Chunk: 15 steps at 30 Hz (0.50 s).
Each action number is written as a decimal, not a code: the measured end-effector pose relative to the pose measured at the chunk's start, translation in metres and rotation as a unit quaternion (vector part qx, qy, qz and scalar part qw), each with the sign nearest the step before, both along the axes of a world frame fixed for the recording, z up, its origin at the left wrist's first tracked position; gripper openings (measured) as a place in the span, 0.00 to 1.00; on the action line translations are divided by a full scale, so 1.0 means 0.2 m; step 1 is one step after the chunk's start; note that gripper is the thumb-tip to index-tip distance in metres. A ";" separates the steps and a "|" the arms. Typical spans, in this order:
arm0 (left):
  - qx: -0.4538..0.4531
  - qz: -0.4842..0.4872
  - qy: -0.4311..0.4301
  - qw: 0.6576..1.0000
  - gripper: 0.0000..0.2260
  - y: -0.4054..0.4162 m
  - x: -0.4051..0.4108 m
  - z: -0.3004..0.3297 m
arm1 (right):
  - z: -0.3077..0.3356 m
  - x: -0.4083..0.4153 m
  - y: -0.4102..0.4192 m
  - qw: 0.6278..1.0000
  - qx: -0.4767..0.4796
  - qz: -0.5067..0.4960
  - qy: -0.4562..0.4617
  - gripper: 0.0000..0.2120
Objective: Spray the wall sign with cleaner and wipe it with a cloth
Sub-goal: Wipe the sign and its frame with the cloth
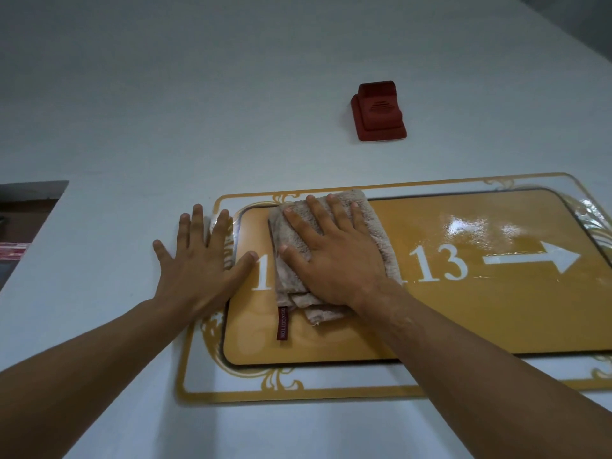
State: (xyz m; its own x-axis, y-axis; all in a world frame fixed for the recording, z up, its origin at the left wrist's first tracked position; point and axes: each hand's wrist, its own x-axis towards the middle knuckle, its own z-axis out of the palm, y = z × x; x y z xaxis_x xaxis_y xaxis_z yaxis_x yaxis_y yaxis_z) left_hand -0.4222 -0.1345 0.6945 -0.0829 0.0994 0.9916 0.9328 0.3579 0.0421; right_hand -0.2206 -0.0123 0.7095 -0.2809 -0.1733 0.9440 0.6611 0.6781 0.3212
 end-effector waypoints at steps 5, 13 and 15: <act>0.023 0.017 0.011 1.000 0.43 0.04 0.08 0.01 | 0.00 0.08 0.05 1.000 -0.001 -0.005 0.000 0.33; 0.021 0.013 0.052 0.998 0.42 0.15 0.26 0.05 | 0.00 0.21 0.13 1.000 -0.003 0.004 0.010 0.34; 0.019 0.002 0.055 0.998 0.41 0.19 0.32 0.06 | 0.00 0.27 0.17 1.000 -0.005 0.002 0.014 0.34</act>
State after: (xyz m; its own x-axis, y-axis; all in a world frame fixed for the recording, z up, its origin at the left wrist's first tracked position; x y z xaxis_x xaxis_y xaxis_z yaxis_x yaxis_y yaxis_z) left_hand -0.3583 -0.0965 0.7060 0.0270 0.0622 0.9977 0.9313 0.3612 -0.0477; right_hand -0.1675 0.0211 0.7087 -0.2541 -0.1640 0.9532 0.6672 0.6837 0.2955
